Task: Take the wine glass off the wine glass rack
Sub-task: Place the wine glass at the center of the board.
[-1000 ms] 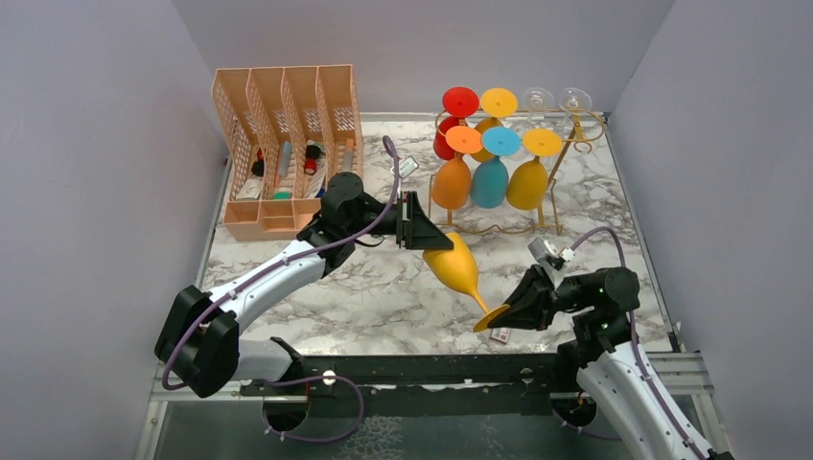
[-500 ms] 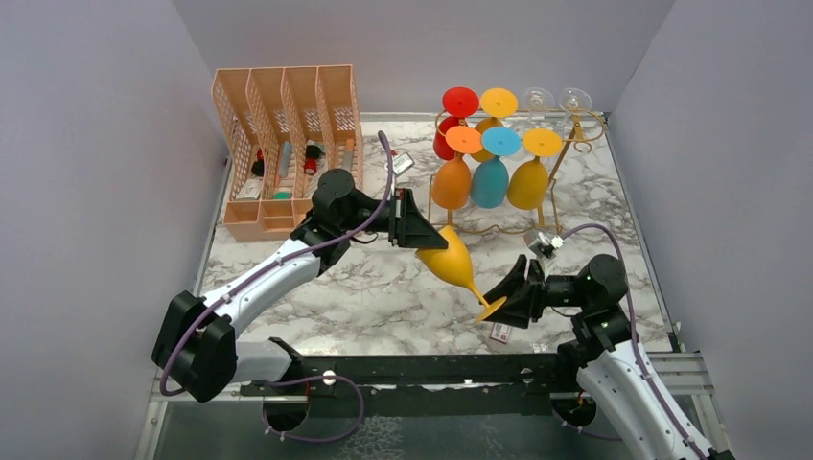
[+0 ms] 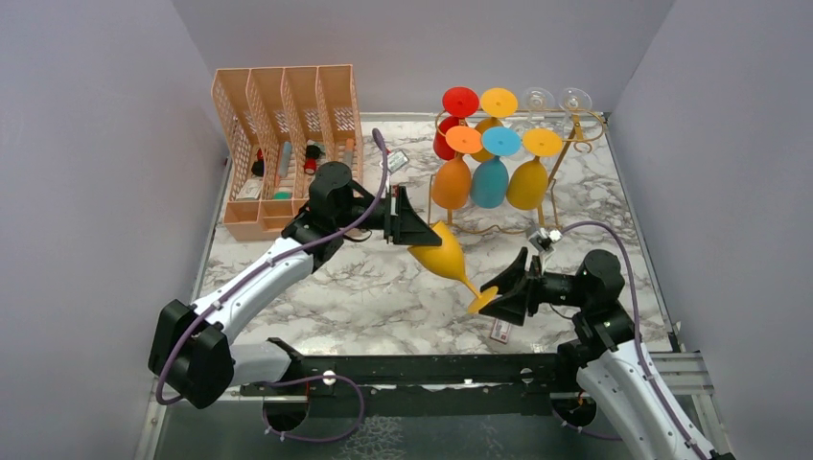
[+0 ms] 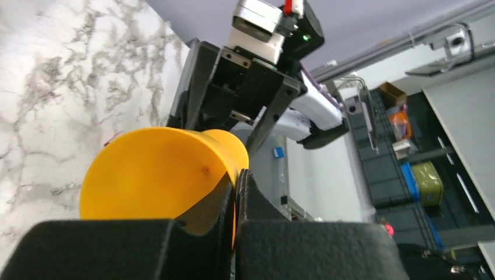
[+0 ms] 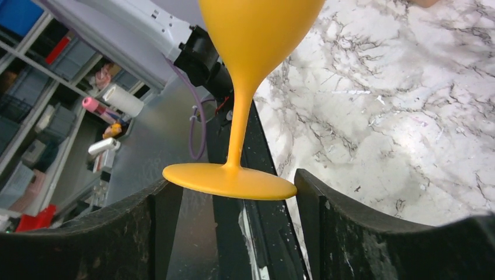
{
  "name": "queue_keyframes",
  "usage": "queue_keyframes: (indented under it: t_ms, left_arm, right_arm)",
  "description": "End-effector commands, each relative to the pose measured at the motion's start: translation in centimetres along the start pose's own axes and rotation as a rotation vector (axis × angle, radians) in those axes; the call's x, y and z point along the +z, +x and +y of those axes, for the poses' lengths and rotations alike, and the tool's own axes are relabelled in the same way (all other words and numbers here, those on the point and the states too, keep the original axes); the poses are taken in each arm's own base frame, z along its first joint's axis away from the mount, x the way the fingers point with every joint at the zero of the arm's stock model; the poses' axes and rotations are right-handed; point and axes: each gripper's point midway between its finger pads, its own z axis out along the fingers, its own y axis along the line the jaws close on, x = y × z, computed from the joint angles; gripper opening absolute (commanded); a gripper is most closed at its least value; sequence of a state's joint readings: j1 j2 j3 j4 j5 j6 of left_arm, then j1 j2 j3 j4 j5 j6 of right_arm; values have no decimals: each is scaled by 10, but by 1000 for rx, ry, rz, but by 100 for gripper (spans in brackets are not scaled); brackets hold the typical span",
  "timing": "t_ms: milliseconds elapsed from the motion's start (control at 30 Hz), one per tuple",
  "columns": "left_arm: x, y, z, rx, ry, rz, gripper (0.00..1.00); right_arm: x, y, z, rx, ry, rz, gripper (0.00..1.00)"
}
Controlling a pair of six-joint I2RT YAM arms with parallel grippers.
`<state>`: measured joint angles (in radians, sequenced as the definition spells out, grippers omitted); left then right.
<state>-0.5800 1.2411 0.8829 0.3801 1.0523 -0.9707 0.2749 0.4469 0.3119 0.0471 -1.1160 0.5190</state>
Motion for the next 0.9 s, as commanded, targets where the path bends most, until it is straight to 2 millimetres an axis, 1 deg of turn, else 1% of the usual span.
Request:
queue_keyframes:
  t_ms: [0,67,267,467,567,667,833,867]
  left_arm:
    - [-10,-10,32,79,-297,-6,0]
    - [-17,-10,40,103,-377,6,0]
    - [-29,-9,44,135,-462,-21,0]
    - [-49,-5,60,133,-618,-19,0]
    - [-62,-4,70,147,-737,-32,0]
    - [-72,-4,79,182,-865,-84,0]
    - [-82,1,101,190,-1060,-107,0]
    - [-88,2,108,189,-1120,-104,0]
  right_arm:
    - [-2,-19,-7,-7,110,-40,73]
    - [-4,-23,-10,-12,146,-49,73]
    - [-9,-34,-17,-18,240,-95,74]
    - [-17,-48,-15,-21,324,-123,74]
    - [-26,-55,-19,-19,413,-140,74]
    - [-36,-59,-26,6,505,-155,74]
    - [-40,-58,-36,68,579,-136,74]
    - [-40,-56,-38,74,585,-128,74]
